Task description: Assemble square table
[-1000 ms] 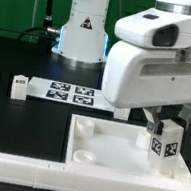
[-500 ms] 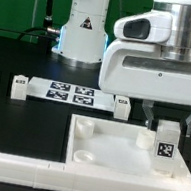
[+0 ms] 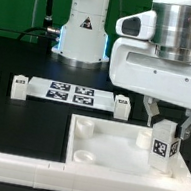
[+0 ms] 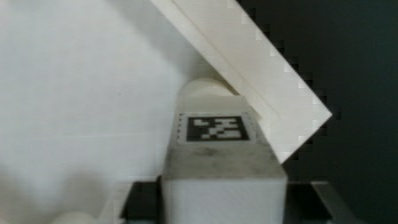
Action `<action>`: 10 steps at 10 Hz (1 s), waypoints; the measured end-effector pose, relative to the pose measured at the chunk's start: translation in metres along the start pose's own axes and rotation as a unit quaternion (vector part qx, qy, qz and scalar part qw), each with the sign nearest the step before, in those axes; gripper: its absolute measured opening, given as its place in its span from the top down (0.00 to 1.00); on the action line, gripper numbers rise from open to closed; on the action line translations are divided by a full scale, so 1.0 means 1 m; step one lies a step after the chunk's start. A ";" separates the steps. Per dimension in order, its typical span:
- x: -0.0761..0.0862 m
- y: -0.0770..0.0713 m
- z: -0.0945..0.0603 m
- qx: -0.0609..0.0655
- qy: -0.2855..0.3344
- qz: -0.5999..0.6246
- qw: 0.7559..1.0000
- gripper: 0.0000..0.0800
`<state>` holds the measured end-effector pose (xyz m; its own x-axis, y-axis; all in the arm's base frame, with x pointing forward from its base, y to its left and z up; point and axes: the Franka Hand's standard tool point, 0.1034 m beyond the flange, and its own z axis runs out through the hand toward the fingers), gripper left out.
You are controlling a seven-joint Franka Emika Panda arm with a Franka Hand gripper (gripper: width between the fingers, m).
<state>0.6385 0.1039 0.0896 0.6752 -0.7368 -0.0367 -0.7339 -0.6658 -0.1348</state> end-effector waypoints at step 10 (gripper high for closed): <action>-0.006 0.002 0.005 -0.016 -0.008 -0.307 0.952 0.19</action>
Offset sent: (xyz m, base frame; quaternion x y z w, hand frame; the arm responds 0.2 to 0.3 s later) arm -0.0002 -0.0020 0.0011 -0.0066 -0.0194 -0.1245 0.9920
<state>0.6328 0.1077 0.0842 0.9781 -0.2066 0.0243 -0.2029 -0.9734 -0.1065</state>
